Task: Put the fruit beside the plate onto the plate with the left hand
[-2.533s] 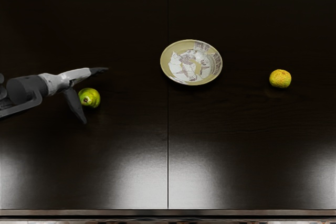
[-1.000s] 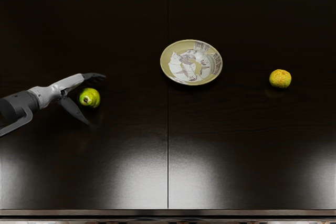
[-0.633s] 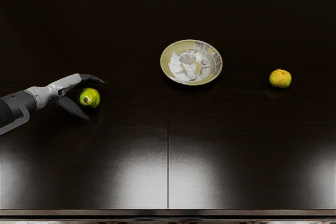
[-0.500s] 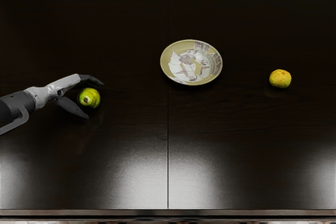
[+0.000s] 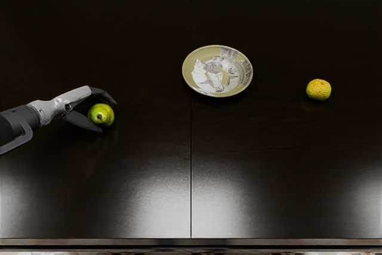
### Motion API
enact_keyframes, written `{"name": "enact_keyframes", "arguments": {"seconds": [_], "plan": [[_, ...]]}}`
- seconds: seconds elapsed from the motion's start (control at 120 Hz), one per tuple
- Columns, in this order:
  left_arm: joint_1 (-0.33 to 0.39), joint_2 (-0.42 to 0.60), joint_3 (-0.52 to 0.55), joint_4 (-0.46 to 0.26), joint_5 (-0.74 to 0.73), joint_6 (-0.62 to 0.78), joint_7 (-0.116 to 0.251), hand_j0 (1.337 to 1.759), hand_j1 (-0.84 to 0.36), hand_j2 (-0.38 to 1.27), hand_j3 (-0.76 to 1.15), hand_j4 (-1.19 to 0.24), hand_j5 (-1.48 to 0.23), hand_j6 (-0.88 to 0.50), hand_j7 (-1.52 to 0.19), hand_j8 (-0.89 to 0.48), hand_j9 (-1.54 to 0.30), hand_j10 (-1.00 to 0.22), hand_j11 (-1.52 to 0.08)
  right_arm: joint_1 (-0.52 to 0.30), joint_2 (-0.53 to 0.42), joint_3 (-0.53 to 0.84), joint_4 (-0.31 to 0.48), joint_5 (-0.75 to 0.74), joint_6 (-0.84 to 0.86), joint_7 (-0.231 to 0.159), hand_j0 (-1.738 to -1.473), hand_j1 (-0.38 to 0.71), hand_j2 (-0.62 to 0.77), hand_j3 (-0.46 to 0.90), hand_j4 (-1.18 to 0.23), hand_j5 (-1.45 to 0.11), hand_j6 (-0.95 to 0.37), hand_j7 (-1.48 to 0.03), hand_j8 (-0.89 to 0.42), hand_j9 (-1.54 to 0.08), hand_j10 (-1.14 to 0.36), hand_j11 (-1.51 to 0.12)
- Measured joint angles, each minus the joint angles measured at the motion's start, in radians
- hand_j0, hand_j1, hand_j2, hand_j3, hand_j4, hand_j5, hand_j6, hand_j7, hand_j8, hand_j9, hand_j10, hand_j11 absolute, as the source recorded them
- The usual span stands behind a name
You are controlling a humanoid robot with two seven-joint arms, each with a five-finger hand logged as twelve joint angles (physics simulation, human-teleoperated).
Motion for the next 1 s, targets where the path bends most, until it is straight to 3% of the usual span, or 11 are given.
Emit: {"name": "enact_keyframes", "arguments": {"seconds": [0.392, 0.6, 0.65, 0.683, 0.825, 0.967, 1.0], "plan": [[0.004, -0.002, 0.002, 0.011, -0.001, -0.011, 0.000, 1.656, -0.25, 0.27, 0.00, -0.61, -0.75, -0.37, -0.77, -0.38, -0.80, -0.59, -0.80, 0.000, 0.000, 0.000, 0.000, 0.000, 0.000, 0.001, -1.658, -0.31, -0.01, 0.00, -0.03, -0.04, -0.03, -0.04, -0.03, -0.04, -0.03, -0.04], [0.008, -0.006, 0.005, 0.012, -0.002, -0.012, 0.000, 1.651, -0.33, 0.39, 0.00, -0.53, -0.82, -0.28, -0.85, -0.30, -0.90, -0.63, -0.89, 0.000, 0.000, 0.000, 0.000, 0.000, 0.000, 0.000, -1.658, -0.31, -0.01, 0.00, -0.03, -0.04, -0.03, -0.04, -0.03, -0.04, -0.03, -0.04], [0.008, -0.010, 0.008, 0.012, -0.003, -0.010, 0.001, 1.650, -0.36, 0.41, 0.00, -0.52, -0.82, -0.27, -0.86, -0.29, -0.91, -0.57, -1.01, 0.000, 0.000, 0.000, 0.000, 0.000, 0.000, 0.000, -1.658, -0.31, -0.01, 0.00, -0.03, -0.04, -0.03, -0.04, -0.03, -0.04, -0.03, -0.04], [0.008, -0.011, 0.010, 0.012, -0.003, -0.010, 0.001, 1.647, -0.42, 0.54, 0.00, -0.49, -0.84, -0.22, -0.87, -0.27, -0.93, -0.53, -1.07, 0.000, 0.000, 0.000, 0.000, 0.000, 0.000, 0.000, -1.658, -0.31, -0.01, 0.00, -0.03, -0.04, -0.03, -0.04, -0.03, -0.04, -0.03, -0.04], [0.006, -0.013, 0.015, 0.011, -0.002, -0.028, 0.002, 1.638, -0.49, 0.47, 0.00, -0.37, -0.90, -0.11, -0.94, -0.16, -0.99, -0.30, -1.42, 0.000, 0.000, 0.000, 0.000, 0.000, 0.000, 0.000, -1.658, -0.31, -0.01, 0.00, -0.03, -0.04, -0.03, -0.04, -0.03, -0.04, -0.03, -0.04], [0.006, -0.011, 0.013, 0.010, -0.006, -0.042, 0.004, 1.638, -0.52, 0.49, 0.00, -0.34, -0.90, -0.09, -0.95, -0.11, -1.04, -0.22, -1.52, 0.000, 0.000, 0.000, 0.000, 0.000, 0.000, 0.000, -1.658, -0.31, -0.01, 0.00, -0.03, -0.04, -0.03, -0.04, -0.03, -0.04, -0.03, -0.04], [0.005, -0.007, 0.013, 0.009, -0.005, -0.047, 0.003, 1.638, -0.51, 0.48, 0.00, -0.33, -0.93, -0.08, -0.97, -0.11, -1.06, -0.31, -1.47, 0.000, 0.000, 0.000, 0.000, 0.000, 0.000, 0.000, -1.658, -0.31, -0.01, 0.00, -0.03, -0.04, -0.03, -0.04, -0.03, -0.04, -0.03, -0.04]]}}
